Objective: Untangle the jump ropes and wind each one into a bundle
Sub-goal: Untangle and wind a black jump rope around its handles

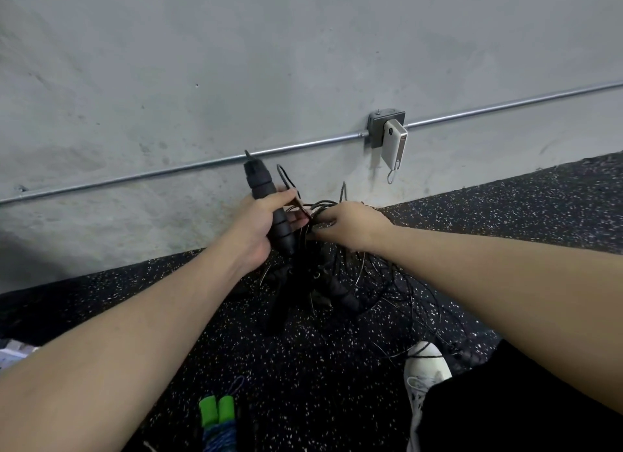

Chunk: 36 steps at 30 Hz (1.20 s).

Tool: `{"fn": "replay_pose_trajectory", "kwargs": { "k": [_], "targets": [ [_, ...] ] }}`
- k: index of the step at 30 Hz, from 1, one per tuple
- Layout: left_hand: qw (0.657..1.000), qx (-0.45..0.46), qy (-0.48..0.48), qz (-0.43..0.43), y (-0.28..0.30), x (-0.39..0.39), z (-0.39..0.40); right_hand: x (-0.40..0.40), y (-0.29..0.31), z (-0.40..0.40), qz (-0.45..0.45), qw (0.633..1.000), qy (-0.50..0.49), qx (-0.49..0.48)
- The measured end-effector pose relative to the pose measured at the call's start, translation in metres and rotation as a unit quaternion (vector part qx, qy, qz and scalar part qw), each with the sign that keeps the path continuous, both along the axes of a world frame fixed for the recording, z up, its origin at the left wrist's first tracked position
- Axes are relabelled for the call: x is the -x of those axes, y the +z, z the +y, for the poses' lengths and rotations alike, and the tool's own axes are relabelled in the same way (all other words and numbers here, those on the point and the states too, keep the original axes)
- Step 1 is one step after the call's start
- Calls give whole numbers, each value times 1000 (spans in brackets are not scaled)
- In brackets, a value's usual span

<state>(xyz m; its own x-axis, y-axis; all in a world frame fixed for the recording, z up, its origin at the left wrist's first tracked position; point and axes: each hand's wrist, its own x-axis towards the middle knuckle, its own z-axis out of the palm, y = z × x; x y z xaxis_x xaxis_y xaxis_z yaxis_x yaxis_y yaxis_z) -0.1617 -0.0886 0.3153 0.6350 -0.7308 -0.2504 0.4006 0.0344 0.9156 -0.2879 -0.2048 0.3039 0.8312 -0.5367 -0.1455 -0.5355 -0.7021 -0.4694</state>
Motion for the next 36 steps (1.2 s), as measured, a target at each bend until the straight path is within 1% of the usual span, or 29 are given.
{"fn": "replay_pose_trajectory", "kwargs": {
  "k": [2, 5, 8, 10, 11, 13, 16, 20, 26, 28, 30, 33, 36],
  "targets": [
    [1000, 7, -16, -3, -3, 1, -1, -3, 0, 0, 2, 1000, -24, 14],
    [999, 28, -37, 5, -6, 3, -3, -9, 2, -2, 38, 997, -22, 67],
    [999, 29, -37, 17, -8, 3, -5, -5, 8, -9, 81, 992, 30, 94],
    [999, 18, -19, 21, -11, -3, -3, 1, 15, -15, 100, 989, 70, 88],
    [1000, 11, -12, 18, -12, -7, -1, 3, 17, -17, 101, 989, 72, 81],
    [1000, -4, -14, -2, -12, -14, 1, 4, 20, -19, 88, 992, 43, 75],
    [999, -6, -33, -25, -5, -17, 3, -1, 25, -19, 63, 995, -32, 71],
    [997, 10, -79, -16, 6, -13, 4, -5, 31, -19, 41, 990, -92, 101],
    [994, 14, -58, -89, 10, -12, 7, -6, 36, -13, 33, 995, -72, 54],
    [993, 3, -66, -97, 8, -11, 7, -8, 38, -11, 32, 996, -63, 48],
    [993, -8, -73, -92, 6, -8, 6, -11, 36, -7, 31, 996, -53, 63],
    [996, -16, -48, -75, 5, -6, 3, -15, 34, -2, 25, 997, -41, 61],
    [994, -24, -23, -103, 7, -7, 0, -17, 35, -4, 13, 998, -47, 36]
  ]
}}
